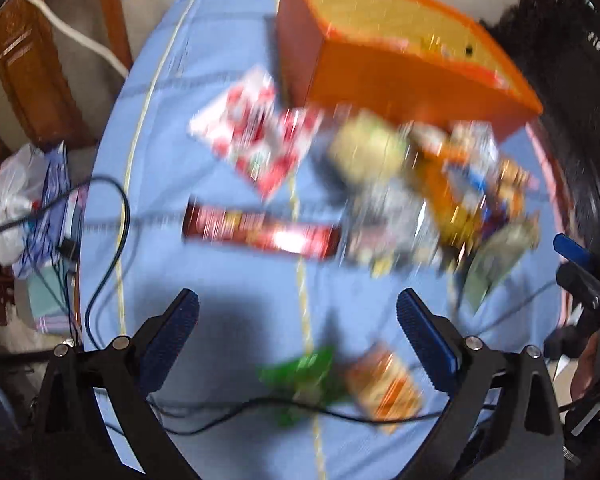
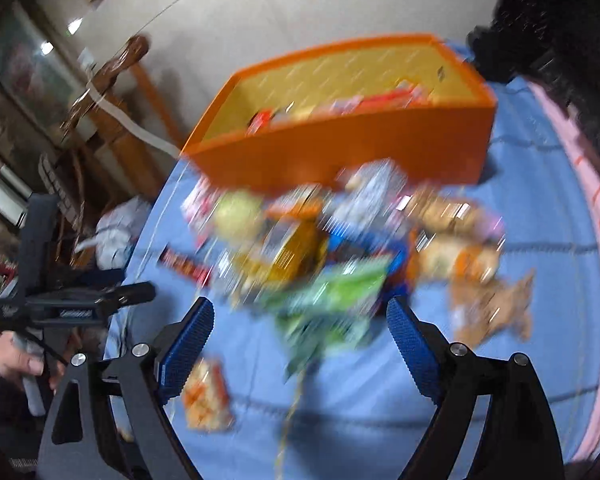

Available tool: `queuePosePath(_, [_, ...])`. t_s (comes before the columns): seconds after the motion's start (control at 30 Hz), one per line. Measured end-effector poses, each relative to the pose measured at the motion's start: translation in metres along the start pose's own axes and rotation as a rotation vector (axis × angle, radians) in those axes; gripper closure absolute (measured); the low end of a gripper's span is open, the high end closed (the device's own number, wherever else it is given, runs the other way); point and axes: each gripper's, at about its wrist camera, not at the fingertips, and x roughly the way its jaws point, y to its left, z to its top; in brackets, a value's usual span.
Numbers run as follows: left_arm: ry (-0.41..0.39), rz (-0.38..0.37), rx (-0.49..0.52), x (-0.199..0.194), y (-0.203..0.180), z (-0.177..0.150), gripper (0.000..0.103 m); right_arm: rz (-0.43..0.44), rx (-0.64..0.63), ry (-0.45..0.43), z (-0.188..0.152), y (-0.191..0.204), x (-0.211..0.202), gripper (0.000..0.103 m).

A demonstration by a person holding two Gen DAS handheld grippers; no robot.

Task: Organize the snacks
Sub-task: 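Grasp the cracker pack with the right tool while the left tool grasps the green packet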

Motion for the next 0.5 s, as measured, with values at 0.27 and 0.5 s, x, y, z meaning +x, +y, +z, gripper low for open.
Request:
queuePosePath(0.27, [0.071,-0.026,-0.037,0.013,0.02,-0.045,0.006,0.058,-0.285,0.186,-0.063,0.081,0.031,0.014])
queuePosePath(0.5, [0.079,-0.009,-0.043,0.011,0.025,-0.058,0.006,-0.015,-0.477,0.268,-0.097,0.127,0.07,0.026])
